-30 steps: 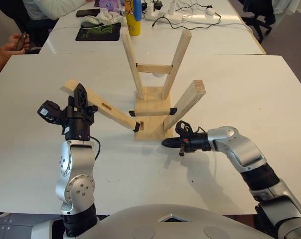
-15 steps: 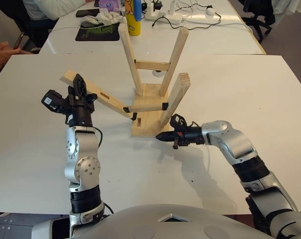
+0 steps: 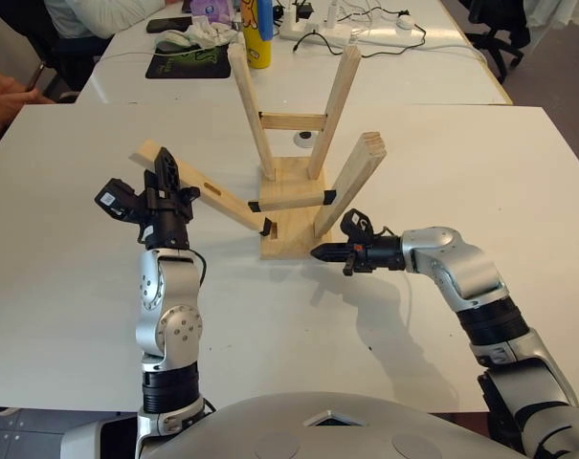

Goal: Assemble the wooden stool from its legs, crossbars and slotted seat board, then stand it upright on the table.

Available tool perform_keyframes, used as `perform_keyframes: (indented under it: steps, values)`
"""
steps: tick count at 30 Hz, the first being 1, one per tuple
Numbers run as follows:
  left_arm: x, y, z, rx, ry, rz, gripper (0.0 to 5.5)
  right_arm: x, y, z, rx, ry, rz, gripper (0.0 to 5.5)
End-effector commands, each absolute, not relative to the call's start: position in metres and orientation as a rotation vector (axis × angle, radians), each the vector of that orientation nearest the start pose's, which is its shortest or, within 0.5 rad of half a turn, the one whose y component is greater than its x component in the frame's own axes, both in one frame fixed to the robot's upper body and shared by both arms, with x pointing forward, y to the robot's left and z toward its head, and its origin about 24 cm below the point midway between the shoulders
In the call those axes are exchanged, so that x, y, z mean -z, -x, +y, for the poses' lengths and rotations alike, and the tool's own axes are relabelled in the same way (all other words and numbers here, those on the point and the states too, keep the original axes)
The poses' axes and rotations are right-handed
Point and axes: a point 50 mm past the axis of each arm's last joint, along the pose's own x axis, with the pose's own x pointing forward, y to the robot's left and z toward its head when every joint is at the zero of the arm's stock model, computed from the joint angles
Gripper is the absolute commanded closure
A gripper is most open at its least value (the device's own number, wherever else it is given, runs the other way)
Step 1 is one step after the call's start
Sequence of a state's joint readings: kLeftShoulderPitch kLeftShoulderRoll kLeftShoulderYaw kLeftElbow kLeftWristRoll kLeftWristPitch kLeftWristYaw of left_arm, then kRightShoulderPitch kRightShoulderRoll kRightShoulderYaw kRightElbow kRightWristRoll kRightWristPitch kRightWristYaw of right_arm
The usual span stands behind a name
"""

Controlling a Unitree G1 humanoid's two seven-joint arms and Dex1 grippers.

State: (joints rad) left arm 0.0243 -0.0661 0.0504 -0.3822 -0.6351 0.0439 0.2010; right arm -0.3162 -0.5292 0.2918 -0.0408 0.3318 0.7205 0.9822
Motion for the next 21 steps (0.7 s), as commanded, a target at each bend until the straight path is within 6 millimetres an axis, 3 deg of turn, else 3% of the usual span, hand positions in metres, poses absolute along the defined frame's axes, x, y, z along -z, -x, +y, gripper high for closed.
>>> perform_keyframes:
  steps: [1, 6, 9, 11, 15, 21]
  values:
    - [-0.111, -0.244, 0.142, -0.126, 0.792, -0.225, 4.45, -0.063, -0.251, -0.146, -1.214, 0.066, 0.629, 5.50]
    - [-0.104, -0.244, 0.145, -0.131, 0.773, -0.203, 4.45, -0.069, -0.252, -0.184, -1.176, 0.133, 0.655, 5.50]
    - [-0.104, -0.244, 0.147, -0.137, 0.768, -0.203, 4.45, -0.070, -0.263, -0.213, -1.070, 0.231, 0.676, 5.50]
    - [-0.105, -0.243, 0.148, -0.137, 0.767, -0.207, 4.45, -0.068, -0.272, -0.222, -1.005, 0.276, 0.674, 5.50]
    - [-0.110, -0.244, 0.149, -0.134, 0.770, -0.223, 4.45, -0.055, -0.276, -0.207, -0.975, 0.303, 0.666, 5.50]
    - [-0.115, -0.245, 0.152, -0.132, 0.766, -0.239, 4.45, -0.040, -0.264, -0.172, -1.042, 0.280, 0.657, 5.50]
